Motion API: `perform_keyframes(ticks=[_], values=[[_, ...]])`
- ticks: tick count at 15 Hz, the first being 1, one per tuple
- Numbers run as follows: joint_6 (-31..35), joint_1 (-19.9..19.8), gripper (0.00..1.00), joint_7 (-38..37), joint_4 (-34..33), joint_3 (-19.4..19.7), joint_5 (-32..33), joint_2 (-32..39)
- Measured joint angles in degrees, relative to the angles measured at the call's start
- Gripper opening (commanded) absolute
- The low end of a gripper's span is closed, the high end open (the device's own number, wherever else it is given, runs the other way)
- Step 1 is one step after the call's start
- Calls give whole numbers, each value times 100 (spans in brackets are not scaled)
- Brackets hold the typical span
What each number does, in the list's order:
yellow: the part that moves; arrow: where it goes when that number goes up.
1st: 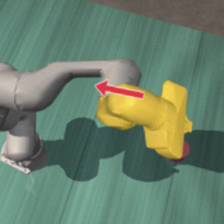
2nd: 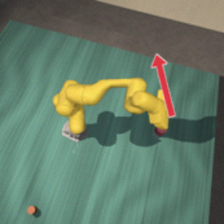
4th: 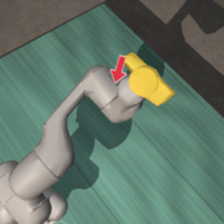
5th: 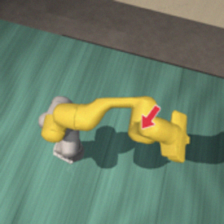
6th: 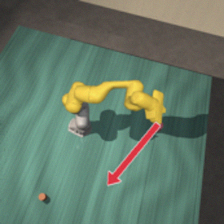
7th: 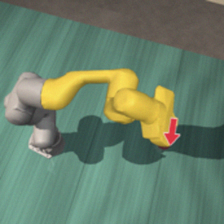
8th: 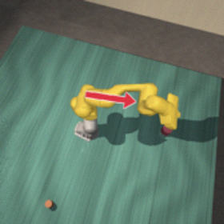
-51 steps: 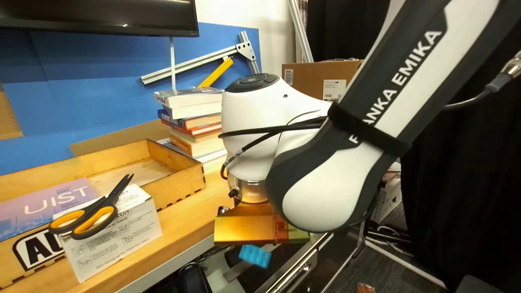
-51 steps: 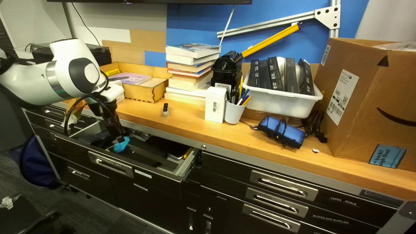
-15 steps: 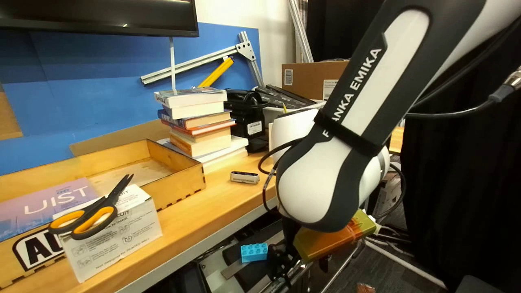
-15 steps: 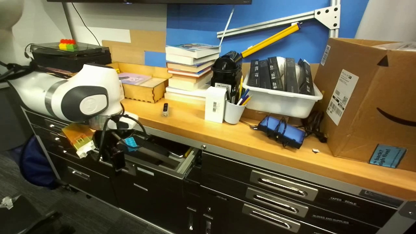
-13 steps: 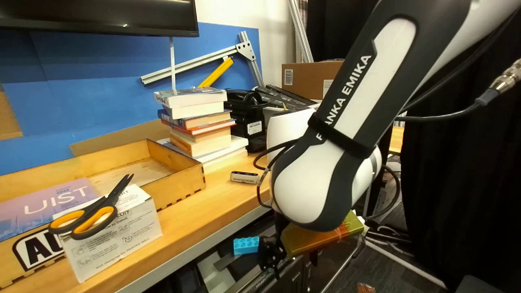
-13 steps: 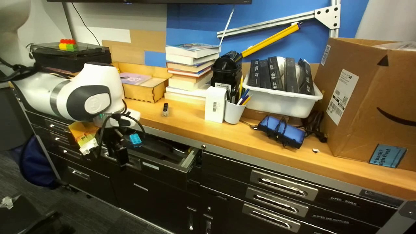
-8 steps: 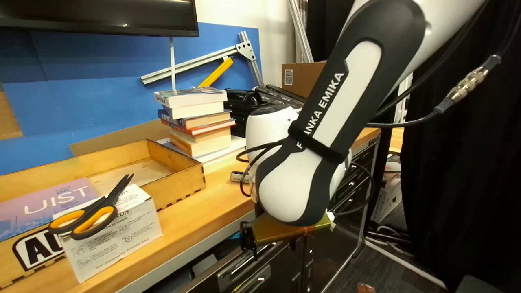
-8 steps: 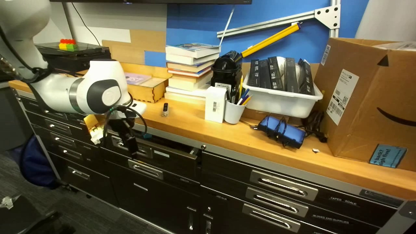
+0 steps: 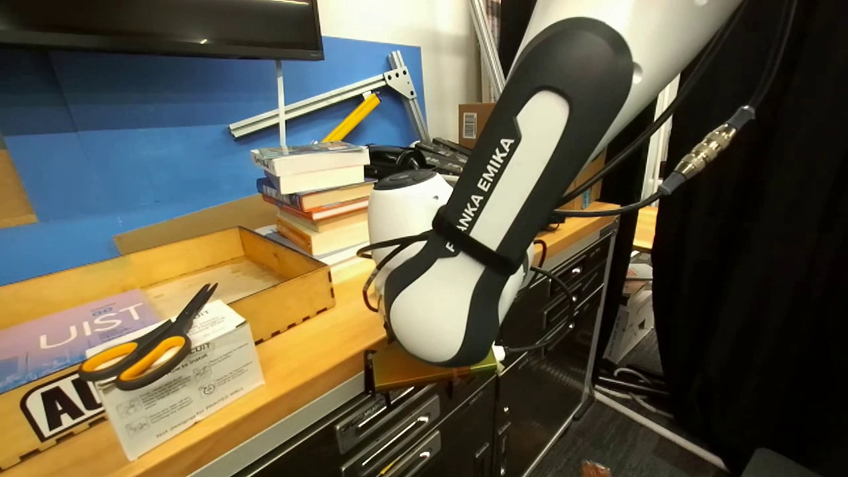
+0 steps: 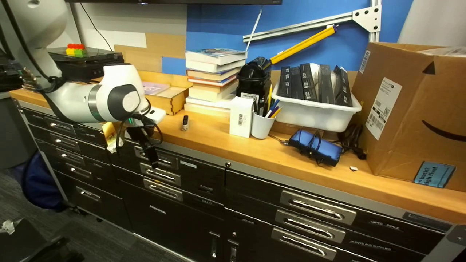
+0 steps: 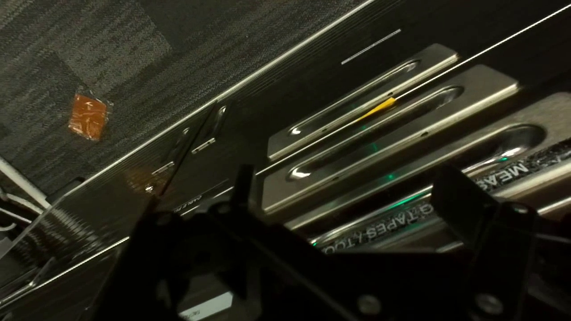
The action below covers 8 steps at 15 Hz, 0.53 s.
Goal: Put the blue object in the drawer and close the drawer
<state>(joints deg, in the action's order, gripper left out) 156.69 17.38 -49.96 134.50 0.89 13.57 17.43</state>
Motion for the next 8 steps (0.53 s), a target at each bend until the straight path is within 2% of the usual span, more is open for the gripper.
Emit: perform_keyframes(ticks=[4,8], values=[[-20,101,100,-160,72,19,139,-217],[-347,204,100,-534,289,-72,495,-1226]])
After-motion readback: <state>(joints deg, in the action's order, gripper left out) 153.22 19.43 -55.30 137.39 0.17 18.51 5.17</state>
